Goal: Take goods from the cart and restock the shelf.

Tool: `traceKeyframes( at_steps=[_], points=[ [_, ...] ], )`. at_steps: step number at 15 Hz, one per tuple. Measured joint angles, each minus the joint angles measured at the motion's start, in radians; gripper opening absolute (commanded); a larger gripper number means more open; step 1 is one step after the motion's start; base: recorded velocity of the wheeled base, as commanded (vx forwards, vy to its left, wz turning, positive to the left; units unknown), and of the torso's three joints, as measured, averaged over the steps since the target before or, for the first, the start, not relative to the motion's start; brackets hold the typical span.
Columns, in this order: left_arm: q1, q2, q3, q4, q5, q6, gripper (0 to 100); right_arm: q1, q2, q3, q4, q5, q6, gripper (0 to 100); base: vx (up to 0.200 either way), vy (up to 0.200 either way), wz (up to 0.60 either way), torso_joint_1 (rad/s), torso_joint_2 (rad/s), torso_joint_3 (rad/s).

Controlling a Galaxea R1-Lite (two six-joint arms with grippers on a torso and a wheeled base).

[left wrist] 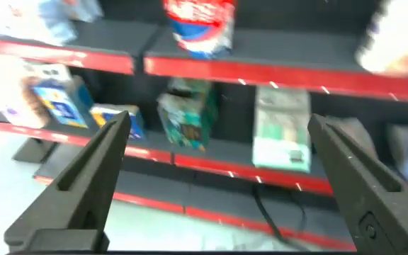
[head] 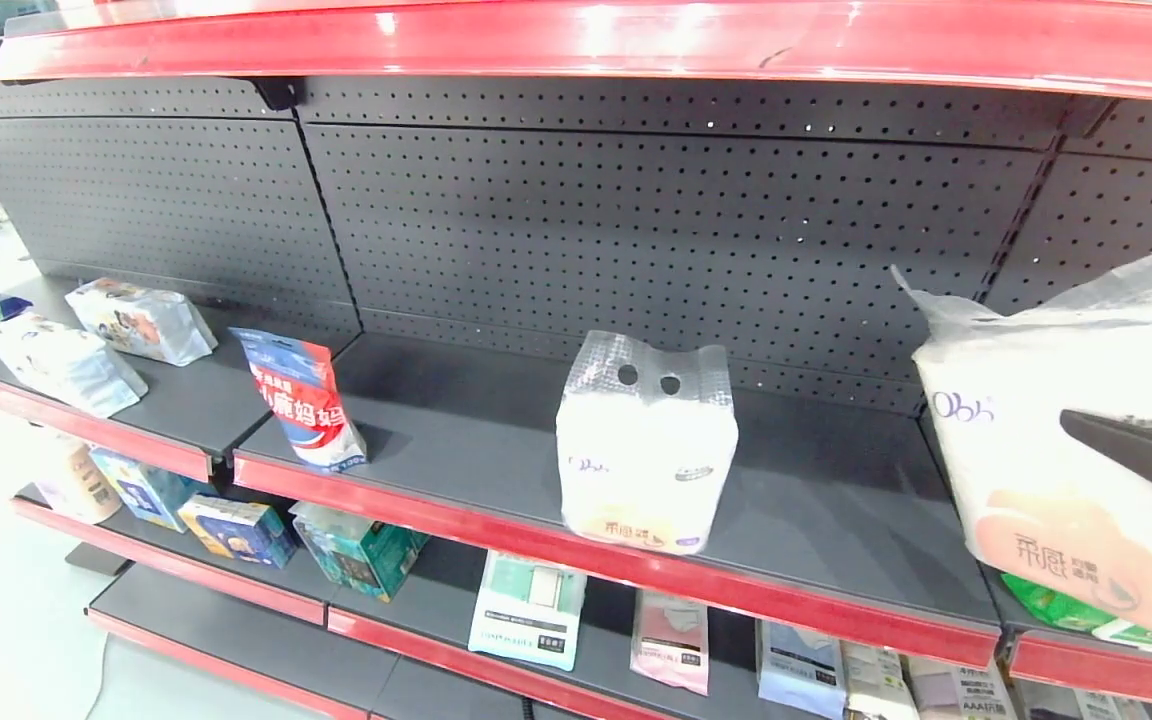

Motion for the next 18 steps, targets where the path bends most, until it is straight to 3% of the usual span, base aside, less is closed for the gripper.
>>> traceKeyframes(
  at_steps=[2, 3, 4, 6, 8, 11, 15, 18],
  points=[
    [0.0, 0.0, 0.116, -0.218, 0.051, 0.002, 100, 0.011, 0.071, 0.0, -0.049, 0.007, 0.012, 0, 0.0, 0.0, 0.0, 0.0, 0.0, 0.0],
    [0.0, 0.0, 0.149, -0.237, 0.058, 0.003, 100, 0.014, 0.095, 0.0, -0.056, 0.008, 0.013, 0, 0.0, 0.0, 0.0, 0.0, 0.0, 0.0],
    [0.0, 0.001, 0.167, -0.241, 0.058, -0.007, 100, 0.016, 0.117, -0.003, -0.063, 0.008, 0.013, 0, 0.0, 0.0, 0.0, 0.0, 0.0, 0.0],
    [-0.001, 0.001, 0.183, -0.248, 0.057, -0.075, 100, 0.018, 0.143, -0.005, -0.065, 0.008, 0.014, 0, 0.0, 0.0, 0.0, 0.0, 0.0, 0.0],
    [0.0, 0.001, 0.195, -0.262, 0.023, -0.089, 100, 0.018, 0.156, 0.001, -0.065, 0.008, 0.014, 0, 0.0, 0.0, 0.0, 0.0, 0.0, 0.0],
    [0.007, 0.003, 0.203, -0.237, -0.014, -0.077, 100, 0.019, 0.165, 0.003, -0.064, 0.007, 0.013, 0, 0.0, 0.0, 0.0, 0.0, 0.0, 0.0],
    [0.123, 0.0, 0.205, -0.24, -0.021, -0.062, 100, 0.019, 0.17, 0.006, -0.064, 0.007, 0.013, 0, 0.0, 0.0, 0.0, 0.0, 0.0, 0.0],
    [0.102, -0.026, 0.206, -0.239, -0.059, -0.06, 100, 0.018, 0.172, 0.005, -0.064, 0.007, 0.013, 0, 0.0, 0.0, 0.0, 0.0, 0.0, 0.0]
  ],
)
